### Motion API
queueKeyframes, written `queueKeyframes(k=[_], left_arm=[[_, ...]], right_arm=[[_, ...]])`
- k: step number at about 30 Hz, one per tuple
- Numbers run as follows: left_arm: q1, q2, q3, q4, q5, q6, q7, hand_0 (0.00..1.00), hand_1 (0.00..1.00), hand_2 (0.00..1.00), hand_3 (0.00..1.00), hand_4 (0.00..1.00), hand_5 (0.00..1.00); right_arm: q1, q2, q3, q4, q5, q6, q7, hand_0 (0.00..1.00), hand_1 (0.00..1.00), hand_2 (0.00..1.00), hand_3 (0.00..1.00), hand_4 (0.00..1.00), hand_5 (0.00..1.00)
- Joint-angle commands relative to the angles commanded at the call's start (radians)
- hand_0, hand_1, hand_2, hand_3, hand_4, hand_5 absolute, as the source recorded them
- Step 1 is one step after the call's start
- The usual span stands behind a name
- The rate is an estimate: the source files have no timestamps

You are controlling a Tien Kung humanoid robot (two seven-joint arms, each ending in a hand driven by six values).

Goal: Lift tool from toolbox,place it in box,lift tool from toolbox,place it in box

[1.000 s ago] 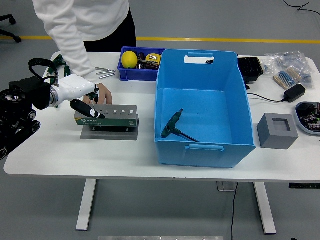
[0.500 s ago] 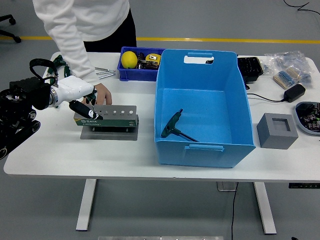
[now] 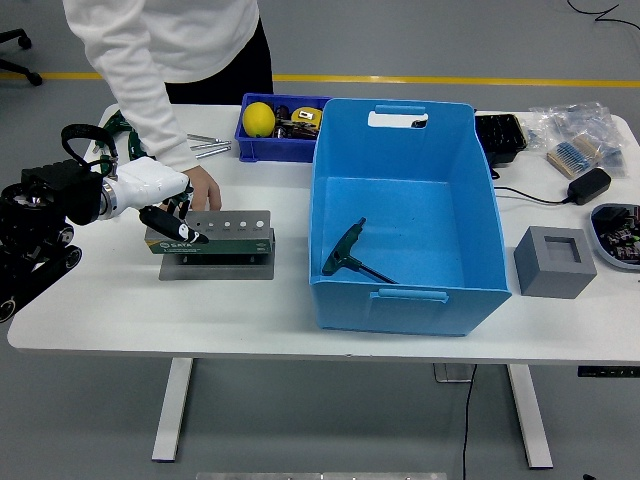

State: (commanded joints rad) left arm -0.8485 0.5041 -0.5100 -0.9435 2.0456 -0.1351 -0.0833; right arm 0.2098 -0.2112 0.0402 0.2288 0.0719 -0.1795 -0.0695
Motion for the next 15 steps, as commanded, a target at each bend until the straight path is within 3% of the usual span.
queueKeyframes(k=[3, 4, 9, 10, 15], left_arm=[[0.001, 0.000, 0.003, 0.005, 0.012, 0.020, -0.014, 0.575, 0.377, 0.330, 0.354, 0.955, 0.817], [0.001, 0.000, 0.004, 0.008, 0.014, 0.029, -0.020, 0.405, 0.244, 0.230, 0.241, 0.942, 0.620], [0.003, 0.000, 0.005, 0.015, 0.016, 0.072, -0.047, 0.405, 0.244, 0.230, 0.241, 0.942, 0.620], [0.003, 0.000, 0.006, 0.016, 0.016, 0.079, -0.052, 0.324, 0.157, 0.166, 0.179, 0.934, 0.566], [0.006, 0.000, 0.006, 0.024, 0.013, 0.112, -0.069, 0.324, 0.157, 0.166, 0.179, 0.934, 0.566]], right_arm=[[0.000, 0.000, 0.000, 0.000, 0.001, 0.000, 0.000, 0.706, 0.690, 0.733, 0.597, 0.830, 0.723], [-0.001, 0.000, 0.000, 0.000, 0.001, 0.000, 0.000, 0.704, 0.690, 0.732, 0.596, 0.830, 0.722], [-0.001, 0.000, 0.002, 0.000, -0.003, 0.000, -0.001, 0.704, 0.690, 0.732, 0.596, 0.830, 0.722], [-0.001, 0.000, 0.002, 0.000, -0.003, 0.000, -0.001, 0.705, 0.691, 0.732, 0.597, 0.830, 0.722], [-0.002, 0.000, 0.003, 0.000, -0.005, 0.000, -0.001, 0.705, 0.691, 0.732, 0.597, 0.830, 0.722]])
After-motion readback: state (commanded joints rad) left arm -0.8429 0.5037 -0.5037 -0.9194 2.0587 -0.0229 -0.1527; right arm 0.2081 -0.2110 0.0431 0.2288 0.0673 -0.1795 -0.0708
